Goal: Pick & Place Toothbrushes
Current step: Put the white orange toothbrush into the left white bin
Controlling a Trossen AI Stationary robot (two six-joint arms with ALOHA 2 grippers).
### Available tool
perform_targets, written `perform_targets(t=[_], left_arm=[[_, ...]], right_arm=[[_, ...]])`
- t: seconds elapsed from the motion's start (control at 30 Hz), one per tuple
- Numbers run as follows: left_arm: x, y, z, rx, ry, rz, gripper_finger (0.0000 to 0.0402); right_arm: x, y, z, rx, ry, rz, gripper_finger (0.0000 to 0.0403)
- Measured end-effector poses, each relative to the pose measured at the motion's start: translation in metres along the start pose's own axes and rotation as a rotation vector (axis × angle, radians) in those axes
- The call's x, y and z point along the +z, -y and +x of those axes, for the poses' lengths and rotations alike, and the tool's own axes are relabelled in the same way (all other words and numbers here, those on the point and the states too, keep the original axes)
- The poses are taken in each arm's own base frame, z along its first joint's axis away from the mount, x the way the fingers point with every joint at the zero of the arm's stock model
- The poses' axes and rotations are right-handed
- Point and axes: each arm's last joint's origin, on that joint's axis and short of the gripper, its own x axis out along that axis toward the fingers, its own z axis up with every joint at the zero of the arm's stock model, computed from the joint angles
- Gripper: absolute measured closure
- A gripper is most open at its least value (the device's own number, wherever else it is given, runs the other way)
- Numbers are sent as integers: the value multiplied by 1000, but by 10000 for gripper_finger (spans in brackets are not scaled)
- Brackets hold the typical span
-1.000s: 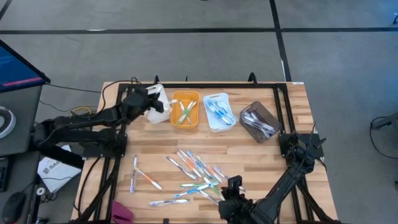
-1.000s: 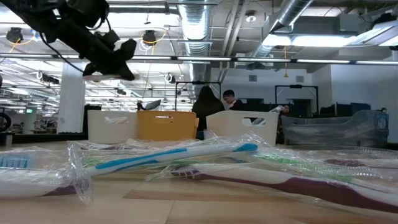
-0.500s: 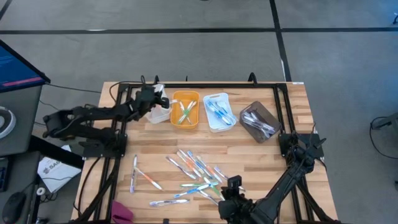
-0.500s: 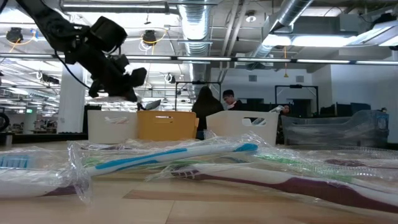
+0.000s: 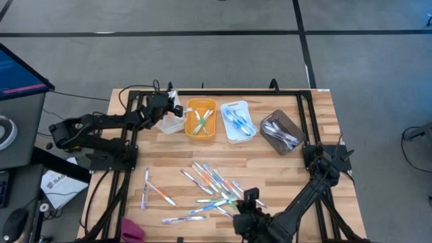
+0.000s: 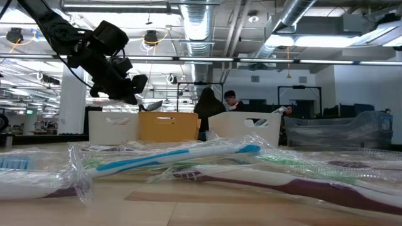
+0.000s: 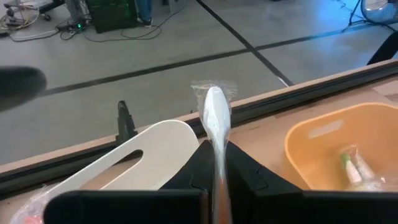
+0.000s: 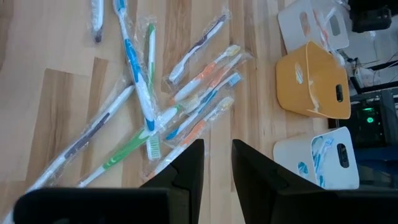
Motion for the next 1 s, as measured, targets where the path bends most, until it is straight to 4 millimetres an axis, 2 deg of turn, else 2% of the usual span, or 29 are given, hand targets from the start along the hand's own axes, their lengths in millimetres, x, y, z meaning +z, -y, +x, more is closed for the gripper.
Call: perform_targets(t=[0.37, 0.77, 1.0], left_arm=[[4, 0, 3, 3, 43, -64, 391], [-31, 9, 32, -15, -98, -28, 393], [-40, 10, 38, 5, -126, -35, 393]], right_arm=[[1, 1, 1, 1, -3, -1, 327], [0, 1, 1, 0, -5, -10, 327], [1, 3, 3, -3, -9, -21, 327]])
